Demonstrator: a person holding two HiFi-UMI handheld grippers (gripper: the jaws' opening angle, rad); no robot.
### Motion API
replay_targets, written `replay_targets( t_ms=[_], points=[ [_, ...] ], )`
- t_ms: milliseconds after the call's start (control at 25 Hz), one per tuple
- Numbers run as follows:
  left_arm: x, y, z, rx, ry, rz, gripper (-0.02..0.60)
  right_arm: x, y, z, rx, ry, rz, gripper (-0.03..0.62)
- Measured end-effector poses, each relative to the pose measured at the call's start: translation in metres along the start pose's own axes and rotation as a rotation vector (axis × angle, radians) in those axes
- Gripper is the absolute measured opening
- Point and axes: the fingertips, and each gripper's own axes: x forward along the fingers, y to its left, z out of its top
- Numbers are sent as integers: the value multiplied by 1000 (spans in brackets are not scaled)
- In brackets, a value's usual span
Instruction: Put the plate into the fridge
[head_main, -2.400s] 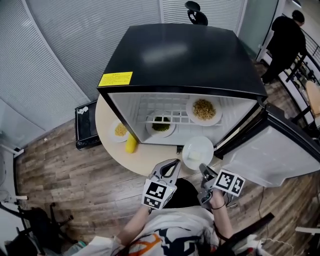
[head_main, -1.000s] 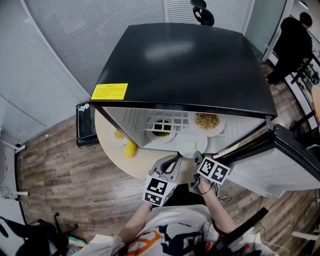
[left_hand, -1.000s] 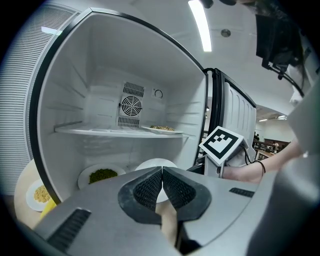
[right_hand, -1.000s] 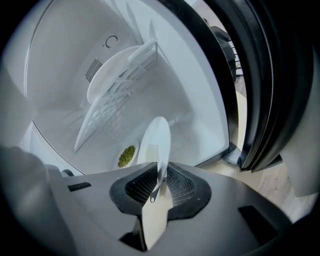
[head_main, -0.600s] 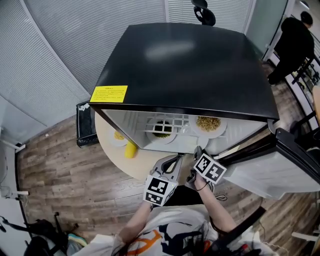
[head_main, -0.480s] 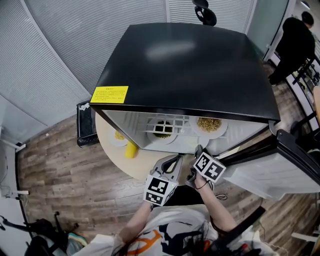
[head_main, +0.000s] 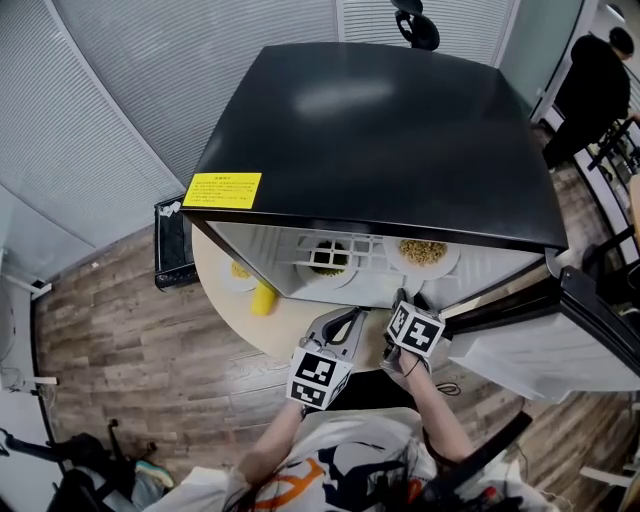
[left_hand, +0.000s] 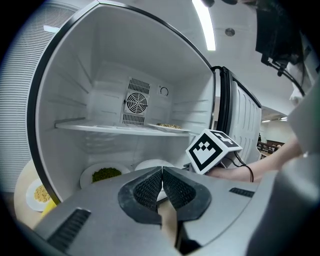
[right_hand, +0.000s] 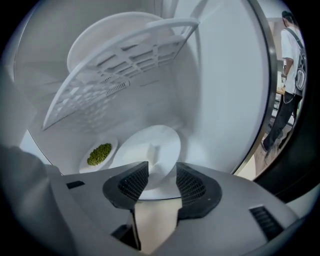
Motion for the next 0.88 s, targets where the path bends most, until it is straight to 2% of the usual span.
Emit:
replay_targets(
  t_ms=[80, 200, 520, 880],
  points=[
    [0, 0, 0, 1, 1, -1, 12, 2, 0, -3, -58, 2, -12, 214],
    [1, -2, 0, 5, 3, -9, 12, 0, 1, -4, -115, -14, -24, 242],
    [-2, 0, 1, 10, -1, -5, 12, -9, 7, 1, -60, -34, 16, 241],
    [-11, -3, 4, 24, -17, -5, 12, -34, 23, 7, -14, -51, 113, 227]
  ],
)
